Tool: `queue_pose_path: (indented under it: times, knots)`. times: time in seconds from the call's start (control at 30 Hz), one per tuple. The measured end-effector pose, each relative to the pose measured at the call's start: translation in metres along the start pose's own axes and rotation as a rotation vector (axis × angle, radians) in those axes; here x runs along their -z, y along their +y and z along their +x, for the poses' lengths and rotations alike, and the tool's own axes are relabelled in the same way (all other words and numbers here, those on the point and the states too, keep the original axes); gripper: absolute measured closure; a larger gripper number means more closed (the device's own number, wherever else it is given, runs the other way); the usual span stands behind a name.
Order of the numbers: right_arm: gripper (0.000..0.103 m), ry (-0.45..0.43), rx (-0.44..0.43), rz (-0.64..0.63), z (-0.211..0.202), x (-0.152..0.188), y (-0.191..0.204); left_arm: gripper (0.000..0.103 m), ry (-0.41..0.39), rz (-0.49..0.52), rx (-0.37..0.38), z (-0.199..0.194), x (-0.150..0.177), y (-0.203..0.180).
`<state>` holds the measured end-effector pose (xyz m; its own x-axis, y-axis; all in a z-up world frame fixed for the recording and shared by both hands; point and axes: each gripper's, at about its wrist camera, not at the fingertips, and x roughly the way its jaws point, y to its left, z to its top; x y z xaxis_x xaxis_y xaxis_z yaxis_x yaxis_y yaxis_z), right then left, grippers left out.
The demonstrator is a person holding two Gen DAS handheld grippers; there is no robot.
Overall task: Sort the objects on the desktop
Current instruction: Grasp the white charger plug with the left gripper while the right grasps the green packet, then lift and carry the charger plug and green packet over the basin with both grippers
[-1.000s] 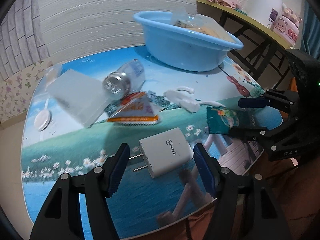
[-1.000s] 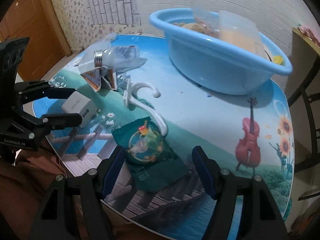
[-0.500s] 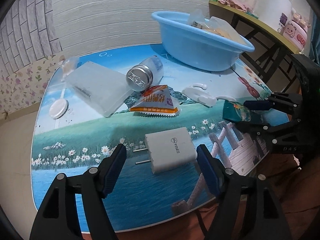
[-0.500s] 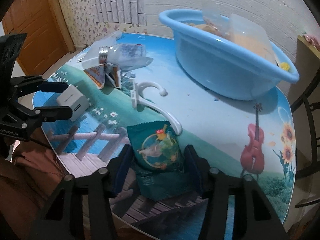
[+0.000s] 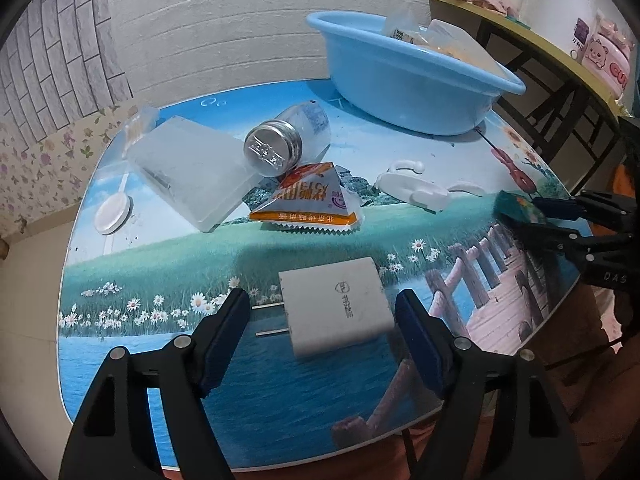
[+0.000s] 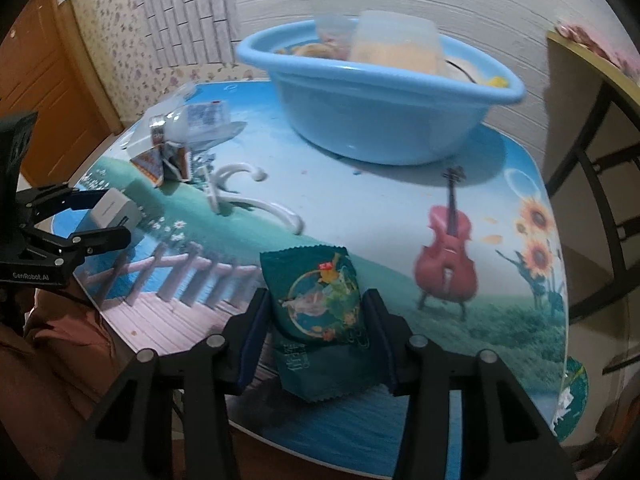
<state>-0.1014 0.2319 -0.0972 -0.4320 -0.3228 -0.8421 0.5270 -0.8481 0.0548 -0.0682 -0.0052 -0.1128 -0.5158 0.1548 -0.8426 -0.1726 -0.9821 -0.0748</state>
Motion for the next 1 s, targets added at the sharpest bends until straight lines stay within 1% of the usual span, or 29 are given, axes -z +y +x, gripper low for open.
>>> queue_pose_path:
  times: [0.1,0.13,0.17,0.2,0.37,0.47,0.63,0.73,1.0]
  knots:
    - [0.057,0.005,0.026,0.03,0.0,0.003,-0.008,0.028,-0.006,0.005,-0.008,0.0,0.0,-0.003]
    - [0.057,0.002,0.032,0.041,-0.001,0.004,-0.011,0.03,-0.007,0.005,-0.005,0.0,0.0,-0.003]
    - [0.057,0.001,0.039,0.05,-0.002,0.004,-0.014,0.032,-0.009,0.003,-0.005,0.0,0.0,-0.003]
    - [0.057,-0.002,0.043,0.057,-0.002,0.004,-0.016,0.039,-0.013,0.001,-0.015,0.0,-0.001,-0.003]
    - [0.058,-0.019,0.041,0.071,-0.008,0.002,-0.018,0.039,-0.02,-0.002,-0.013,-0.002,-0.002,-0.003]
    - [0.058,-0.036,0.036,0.076,-0.013,-0.001,-0.018,0.039,-0.044,0.001,-0.015,-0.009,-0.006,-0.003]
    - [0.058,-0.065,0.042,0.057,-0.023,-0.009,-0.016,0.039,-0.062,0.004,-0.013,-0.015,-0.014,-0.002]
    - [0.058,-0.064,0.043,0.061,-0.023,-0.011,-0.017,0.04,-0.045,0.011,-0.017,-0.01,-0.015,-0.002]
    - [0.058,-0.045,0.043,0.069,-0.018,-0.01,-0.019,0.039,0.002,0.042,-0.027,0.002,-0.004,-0.006]
